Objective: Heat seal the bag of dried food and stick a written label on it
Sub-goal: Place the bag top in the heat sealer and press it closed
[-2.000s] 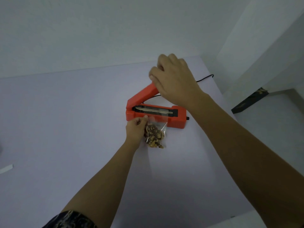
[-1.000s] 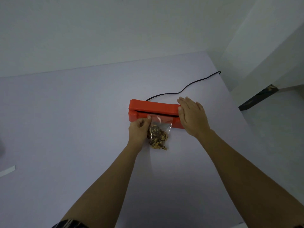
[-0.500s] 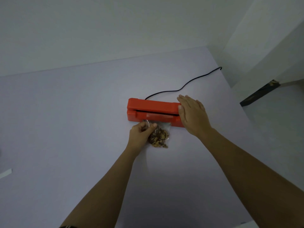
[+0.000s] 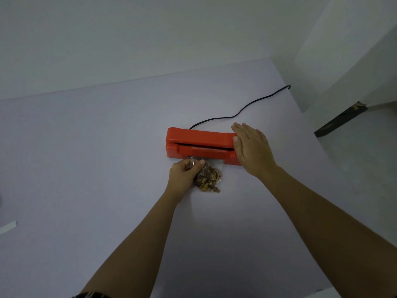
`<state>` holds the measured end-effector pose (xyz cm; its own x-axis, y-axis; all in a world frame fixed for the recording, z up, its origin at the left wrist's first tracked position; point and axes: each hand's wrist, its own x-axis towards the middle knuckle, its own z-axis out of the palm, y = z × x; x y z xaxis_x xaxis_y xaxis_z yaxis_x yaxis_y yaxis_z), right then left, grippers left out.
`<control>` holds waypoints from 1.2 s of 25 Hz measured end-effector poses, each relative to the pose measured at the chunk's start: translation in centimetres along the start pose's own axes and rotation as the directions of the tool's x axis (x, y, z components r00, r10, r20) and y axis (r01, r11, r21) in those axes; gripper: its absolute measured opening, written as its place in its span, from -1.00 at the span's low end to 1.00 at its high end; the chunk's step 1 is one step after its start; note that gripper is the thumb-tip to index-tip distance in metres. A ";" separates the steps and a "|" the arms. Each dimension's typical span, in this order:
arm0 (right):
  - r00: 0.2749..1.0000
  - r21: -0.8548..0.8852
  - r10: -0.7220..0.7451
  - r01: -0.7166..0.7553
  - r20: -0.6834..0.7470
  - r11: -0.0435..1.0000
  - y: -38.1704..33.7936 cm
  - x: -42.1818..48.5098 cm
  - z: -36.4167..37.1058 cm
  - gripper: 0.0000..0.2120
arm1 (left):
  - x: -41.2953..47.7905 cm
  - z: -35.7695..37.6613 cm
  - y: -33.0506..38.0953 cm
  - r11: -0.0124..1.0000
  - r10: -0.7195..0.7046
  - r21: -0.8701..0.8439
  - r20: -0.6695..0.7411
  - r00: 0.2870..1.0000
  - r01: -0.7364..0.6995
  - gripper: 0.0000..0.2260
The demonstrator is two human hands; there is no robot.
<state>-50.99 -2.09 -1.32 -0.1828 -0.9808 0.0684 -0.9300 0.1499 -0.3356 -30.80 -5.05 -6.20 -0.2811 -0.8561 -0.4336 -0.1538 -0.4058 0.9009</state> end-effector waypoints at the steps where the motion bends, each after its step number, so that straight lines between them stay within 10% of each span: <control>1: 1.000 0.000 -0.003 0.003 -0.002 1.000 0.0 0.0 0.0 -0.49 | 0.0 0.0 0.1 1.000 -0.004 -0.007 0.000 1.000 0.004 -0.83; 30: 1.000 0.034 -0.005 0.005 0.017 0.999 0.1 0.0 -0.1 -0.54 | -0.3 0.2 0.4 0.999 0.015 -0.029 0.011 1.000 -0.015 -0.85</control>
<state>-51.15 -2.07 -1.28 -0.1722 -0.9836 0.0540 -0.9194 0.1407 -0.3673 -30.97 -4.94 -5.73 -0.2937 -0.8587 -0.4199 -0.1219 -0.4020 0.9075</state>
